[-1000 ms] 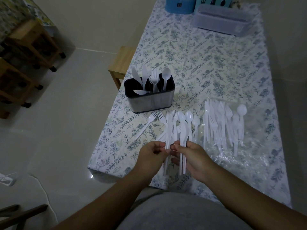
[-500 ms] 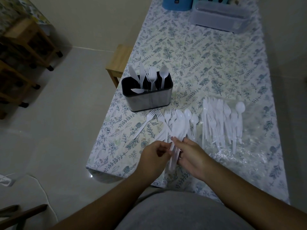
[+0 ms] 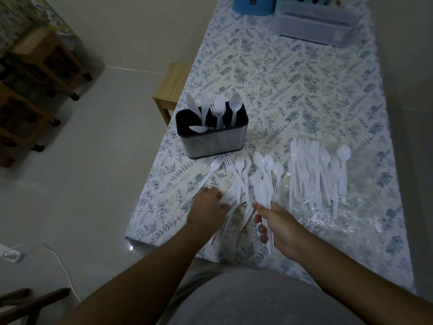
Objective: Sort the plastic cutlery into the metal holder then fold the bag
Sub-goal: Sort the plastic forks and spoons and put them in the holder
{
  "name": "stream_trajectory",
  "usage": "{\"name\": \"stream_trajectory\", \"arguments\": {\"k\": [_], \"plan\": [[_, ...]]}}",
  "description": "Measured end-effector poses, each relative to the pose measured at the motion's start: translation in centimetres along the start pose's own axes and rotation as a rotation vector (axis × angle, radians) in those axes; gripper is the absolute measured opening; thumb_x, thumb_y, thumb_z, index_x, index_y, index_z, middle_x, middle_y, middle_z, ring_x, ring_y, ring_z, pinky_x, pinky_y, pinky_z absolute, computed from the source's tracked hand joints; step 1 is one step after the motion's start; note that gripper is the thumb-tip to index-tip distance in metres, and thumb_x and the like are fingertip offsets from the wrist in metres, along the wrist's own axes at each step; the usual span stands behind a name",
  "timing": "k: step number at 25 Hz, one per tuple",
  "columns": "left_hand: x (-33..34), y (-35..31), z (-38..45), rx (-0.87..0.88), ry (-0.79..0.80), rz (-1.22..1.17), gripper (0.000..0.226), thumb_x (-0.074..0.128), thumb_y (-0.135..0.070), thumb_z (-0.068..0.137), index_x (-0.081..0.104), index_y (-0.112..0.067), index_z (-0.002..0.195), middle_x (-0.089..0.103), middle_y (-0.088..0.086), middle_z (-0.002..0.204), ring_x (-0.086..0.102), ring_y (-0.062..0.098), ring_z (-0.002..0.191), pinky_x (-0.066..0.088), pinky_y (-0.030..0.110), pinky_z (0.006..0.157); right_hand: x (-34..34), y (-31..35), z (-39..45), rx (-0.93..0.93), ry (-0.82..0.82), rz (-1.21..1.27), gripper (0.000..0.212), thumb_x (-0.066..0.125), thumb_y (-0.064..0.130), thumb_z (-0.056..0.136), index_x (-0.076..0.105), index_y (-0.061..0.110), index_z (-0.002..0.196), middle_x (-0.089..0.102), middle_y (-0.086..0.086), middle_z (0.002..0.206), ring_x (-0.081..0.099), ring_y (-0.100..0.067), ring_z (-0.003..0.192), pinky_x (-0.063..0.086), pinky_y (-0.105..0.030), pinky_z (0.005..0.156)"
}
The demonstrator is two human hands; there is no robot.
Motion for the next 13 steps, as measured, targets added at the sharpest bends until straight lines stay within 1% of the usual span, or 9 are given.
{"name": "stream_trajectory", "arguments": {"k": [2,3,6,8,10,11,13], "plan": [[0.6,-0.5,0.1,-0.012,0.027,0.006,0.018,0.074,-0.028,0.086,0.064,-0.016,0.094,0.061,0.003,0.093,0.062,0.019,0.083,0.056,0.032,0.074,0.1,0.2,-0.1,-0.006,0.015,-0.010,0.019,0.057,0.028,0.102,0.058,0.011,0.111,0.053,-0.008,0.083,0.042,-0.017,0.057,0.036,-0.029,0.048],[0.8,-0.5,0.1,-0.023,0.042,0.012,0.015,0.071,-0.027,0.087,0.064,-0.016,0.091,0.063,0.003,0.090,0.063,0.019,0.081,0.057,0.034,0.074,0.1,0.2,0.0,-0.004,0.014,-0.001,0.020,0.058,0.028,0.101,0.058,0.011,0.111,0.054,-0.009,0.083,0.043,-0.017,0.056,0.037,-0.029,0.048],[0.4,-0.2,0.1,-0.023,0.059,0.034,0.011,0.065,-0.022,0.092,0.063,-0.012,0.098,0.067,0.004,0.091,0.062,0.017,0.080,0.057,0.034,0.075,-0.2,0.2,0.1,0.022,-0.006,0.070,0.022,0.057,0.027,0.101,0.057,0.011,0.117,0.057,-0.009,0.080,0.043,-0.017,0.055,0.037,-0.030,0.049],[-0.3,0.2,-0.1,-0.045,0.064,-0.006,0.014,0.064,-0.020,0.094,0.064,-0.011,0.104,0.067,0.001,0.093,0.062,0.016,0.084,0.055,0.029,0.076,-0.4,0.3,0.3,0.047,-0.022,0.157,0.023,0.054,0.022,0.102,0.056,0.010,0.121,0.055,-0.010,0.079,0.043,-0.018,0.057,0.037,-0.032,0.051],[-0.7,0.6,-0.7,-0.138,0.084,-0.141,0.013,0.066,-0.021,0.093,0.066,-0.014,0.105,0.066,-0.004,0.090,0.062,0.011,0.081,0.049,0.018,0.068,-0.3,0.4,0.3,0.047,-0.021,0.214,0.023,0.048,0.015,0.103,0.058,0.008,0.123,0.053,-0.011,0.080,0.045,-0.020,0.061,0.039,-0.034,0.056],[-0.5,0.8,-1.0,-0.220,0.109,-0.277,0.013,0.068,-0.020,0.093,0.067,-0.012,0.103,0.068,-0.003,0.088,0.063,0.010,0.076,0.048,0.016,0.063,-0.2,0.3,0.4,0.047,-0.020,0.221,0.024,0.047,0.011,0.103,0.059,0.008,0.123,0.052,-0.012,0.081,0.047,-0.022,0.064,0.041,-0.034,0.058],[0.5,0.7,-2.2,-0.408,0.209,-0.606,0.013,0.071,-0.017,0.092,0.071,-0.007,0.100,0.073,0.005,0.080,0.066,0.011,0.063,0.050,0.021,0.058,0.1,0.1,0.4,0.059,-0.003,0.222,0.022,0.049,0.007,0.100,0.060,0.007,0.120,0.054,-0.012,0.083,0.051,-0.023,0.068,0.044,-0.035,0.061]]}}
Point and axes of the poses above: each hand's wrist, its own z-axis towards the middle knuckle, its own x-axis out of the palm, y = z × x, the point moved 5 cm from there along z, towards the middle knuckle
